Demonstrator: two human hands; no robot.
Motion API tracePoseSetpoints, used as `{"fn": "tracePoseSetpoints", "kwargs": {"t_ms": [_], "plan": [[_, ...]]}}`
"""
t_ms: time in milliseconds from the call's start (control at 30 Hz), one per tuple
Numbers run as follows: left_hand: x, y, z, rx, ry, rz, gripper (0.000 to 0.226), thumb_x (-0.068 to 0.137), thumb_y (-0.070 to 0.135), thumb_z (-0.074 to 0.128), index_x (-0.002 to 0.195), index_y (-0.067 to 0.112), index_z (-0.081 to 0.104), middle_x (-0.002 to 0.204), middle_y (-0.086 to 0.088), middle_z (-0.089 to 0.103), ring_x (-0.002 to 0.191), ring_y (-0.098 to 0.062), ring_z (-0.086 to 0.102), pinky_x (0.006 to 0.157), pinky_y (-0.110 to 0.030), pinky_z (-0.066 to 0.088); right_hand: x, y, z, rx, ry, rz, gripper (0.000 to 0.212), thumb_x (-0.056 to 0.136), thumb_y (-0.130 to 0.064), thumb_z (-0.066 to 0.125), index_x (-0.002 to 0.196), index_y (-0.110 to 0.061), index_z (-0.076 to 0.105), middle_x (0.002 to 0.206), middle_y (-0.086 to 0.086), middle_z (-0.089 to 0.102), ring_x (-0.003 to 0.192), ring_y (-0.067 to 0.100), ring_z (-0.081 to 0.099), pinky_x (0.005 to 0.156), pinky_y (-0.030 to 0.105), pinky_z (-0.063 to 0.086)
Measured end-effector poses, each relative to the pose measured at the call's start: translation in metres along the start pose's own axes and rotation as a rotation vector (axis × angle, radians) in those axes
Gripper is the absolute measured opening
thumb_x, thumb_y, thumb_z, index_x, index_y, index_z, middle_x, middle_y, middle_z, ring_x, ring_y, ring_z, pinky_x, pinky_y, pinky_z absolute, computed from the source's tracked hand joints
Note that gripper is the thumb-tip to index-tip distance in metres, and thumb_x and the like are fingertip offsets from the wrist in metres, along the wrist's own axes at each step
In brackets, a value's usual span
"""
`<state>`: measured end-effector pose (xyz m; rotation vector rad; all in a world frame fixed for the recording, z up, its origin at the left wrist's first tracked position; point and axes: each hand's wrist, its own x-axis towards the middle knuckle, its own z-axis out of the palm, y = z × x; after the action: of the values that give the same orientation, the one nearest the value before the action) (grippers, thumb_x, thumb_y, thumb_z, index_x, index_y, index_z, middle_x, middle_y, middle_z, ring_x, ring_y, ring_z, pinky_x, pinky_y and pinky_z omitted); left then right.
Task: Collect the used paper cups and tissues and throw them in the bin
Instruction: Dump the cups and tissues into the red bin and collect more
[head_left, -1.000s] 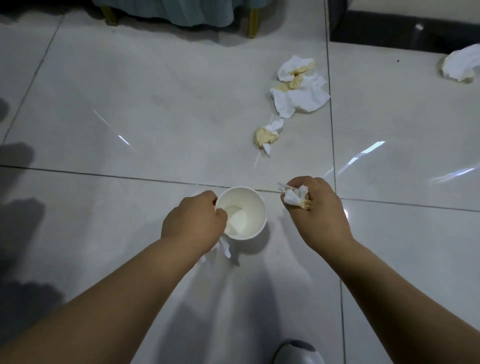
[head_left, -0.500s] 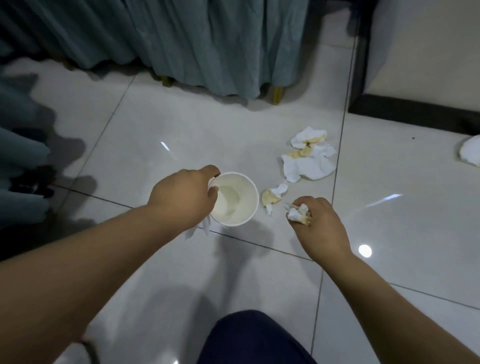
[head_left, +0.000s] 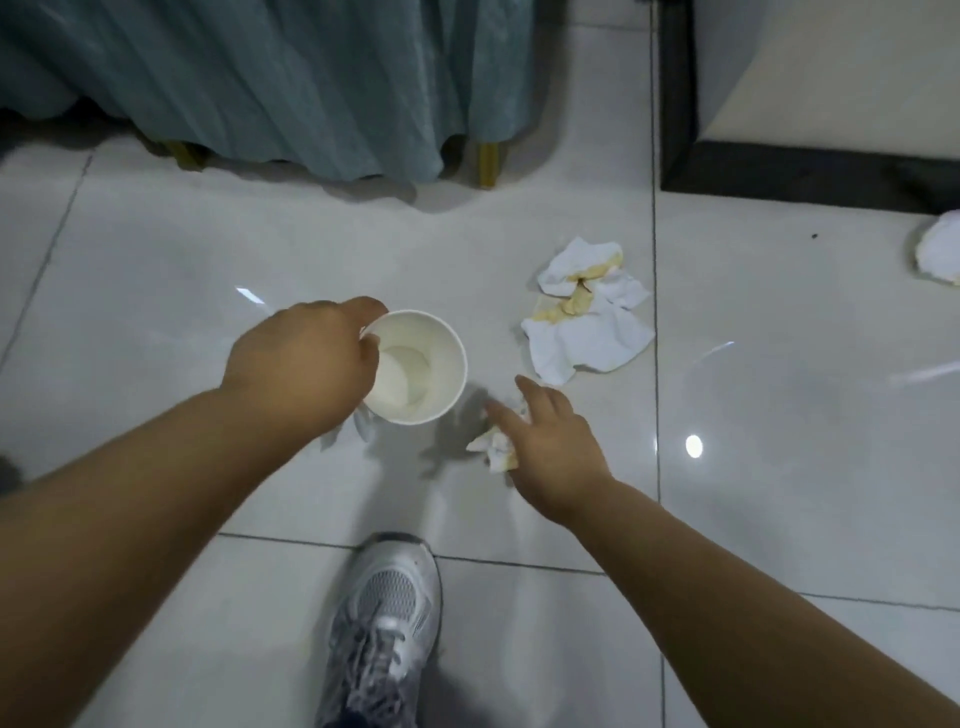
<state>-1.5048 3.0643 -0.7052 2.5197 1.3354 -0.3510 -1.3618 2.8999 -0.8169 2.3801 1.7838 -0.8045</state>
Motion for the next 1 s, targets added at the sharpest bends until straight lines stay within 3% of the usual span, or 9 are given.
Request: {"fn": "tracePoseSetpoints", "kwargs": {"t_ms": [67, 100, 167, 200, 267, 467, 600, 767, 1000], "plan": [[0.011, 0.002, 0.017, -0.030, 0.008, -0.001, 0.027, 0.097, 0.025, 0.040, 0.119, 0.027, 0.055, 0.097, -0.006, 0.064, 0.076, -0.027, 0.057, 0.069, -0.036, 0.051, 0.011, 0.005, 0.018, -0.028, -0.093, -0.010, 0.067, 0.091, -0.019, 0.056, 0.149, -0.025, 0.023, 0.160, 0.010, 0.001, 0.145, 0.036, 0.007, 0.112, 0.048, 0.024], [0.016, 0.002, 0.024, -0.039, 0.015, -0.001, 0.027, 0.097, 0.024, 0.040, 0.119, 0.028, 0.055, 0.096, -0.006, 0.064, 0.080, -0.028, 0.058, 0.071, -0.037, 0.051, 0.014, 0.008, 0.026, -0.040, -0.091, -0.035, 0.067, 0.087, -0.018, 0.062, 0.146, -0.022, 0.030, 0.158, 0.014, 0.011, 0.142, 0.040, 0.016, 0.109, 0.051, 0.030], [0.027, 0.002, 0.035, -0.050, 0.029, -0.005, 0.028, 0.096, 0.025, 0.040, 0.120, 0.028, 0.054, 0.097, -0.006, 0.064, 0.085, -0.029, 0.057, 0.072, -0.037, 0.051, 0.017, 0.013, 0.039, -0.057, -0.023, -0.105, 0.063, 0.065, -0.016, 0.081, 0.124, -0.015, 0.057, 0.129, 0.022, 0.050, 0.108, 0.046, 0.052, 0.080, 0.051, 0.053], [0.031, 0.002, 0.039, -0.058, 0.034, -0.010, 0.029, 0.096, 0.025, 0.039, 0.120, 0.028, 0.054, 0.097, -0.006, 0.064, 0.085, -0.030, 0.057, 0.072, -0.036, 0.050, 0.017, 0.017, 0.042, -0.073, 0.001, -0.112, 0.057, 0.054, -0.016, 0.086, 0.107, -0.014, 0.065, 0.106, 0.018, 0.061, 0.085, 0.040, 0.060, 0.061, 0.043, 0.055], [0.040, 0.002, 0.044, -0.080, 0.046, -0.017, 0.029, 0.096, 0.025, 0.039, 0.122, 0.028, 0.054, 0.098, -0.007, 0.064, 0.084, -0.029, 0.056, 0.070, -0.035, 0.048, 0.017, 0.026, 0.040, -0.041, 0.123, -0.124, 0.050, 0.046, -0.015, 0.087, 0.092, -0.014, 0.066, 0.083, 0.012, 0.061, 0.063, 0.032, 0.058, 0.045, 0.035, 0.050], [0.058, 0.005, 0.045, -0.132, 0.026, 0.003, 0.030, 0.096, 0.025, 0.041, 0.122, 0.028, 0.055, 0.100, -0.007, 0.065, 0.084, -0.029, 0.057, 0.069, -0.032, 0.046, 0.057, 0.056, -0.022, 0.073, 0.502, 0.100, 0.063, 0.059, -0.020, 0.083, 0.118, -0.011, 0.062, 0.105, 0.022, 0.060, 0.083, 0.040, 0.058, 0.066, 0.042, 0.052], [0.072, 0.011, 0.044, -0.162, 0.019, 0.008, 0.029, 0.098, 0.025, 0.041, 0.123, 0.025, 0.056, 0.100, -0.008, 0.065, 0.086, -0.029, 0.059, 0.073, -0.035, 0.050, 0.093, 0.073, -0.041, -0.064, 0.146, 0.312, 0.073, 0.087, -0.041, 0.057, 0.149, -0.038, 0.018, 0.156, 0.012, 0.009, 0.132, 0.037, 0.025, 0.102, 0.045, 0.033], [0.087, 0.016, 0.044, -0.144, 0.012, 0.029, 0.029, 0.097, 0.025, 0.040, 0.122, 0.025, 0.055, 0.099, -0.007, 0.065, 0.084, -0.027, 0.059, 0.070, -0.035, 0.050, 0.105, 0.084, -0.015, -0.169, -0.067, 0.323, 0.091, 0.075, -0.082, 0.040, 0.145, -0.051, -0.010, 0.150, 0.007, -0.038, 0.137, 0.050, -0.026, 0.108, 0.068, -0.004], [0.100, 0.022, 0.041, -0.151, -0.022, 0.045, 0.026, 0.097, 0.025, 0.040, 0.118, 0.025, 0.056, 0.098, -0.005, 0.064, 0.085, -0.026, 0.059, 0.075, -0.040, 0.054, 0.131, 0.106, -0.036, -0.180, -0.044, 0.298, 0.130, 0.052, -0.087, 0.059, 0.134, -0.051, -0.035, 0.141, 0.008, -0.051, 0.132, 0.051, -0.034, 0.103, 0.076, -0.003]]}}
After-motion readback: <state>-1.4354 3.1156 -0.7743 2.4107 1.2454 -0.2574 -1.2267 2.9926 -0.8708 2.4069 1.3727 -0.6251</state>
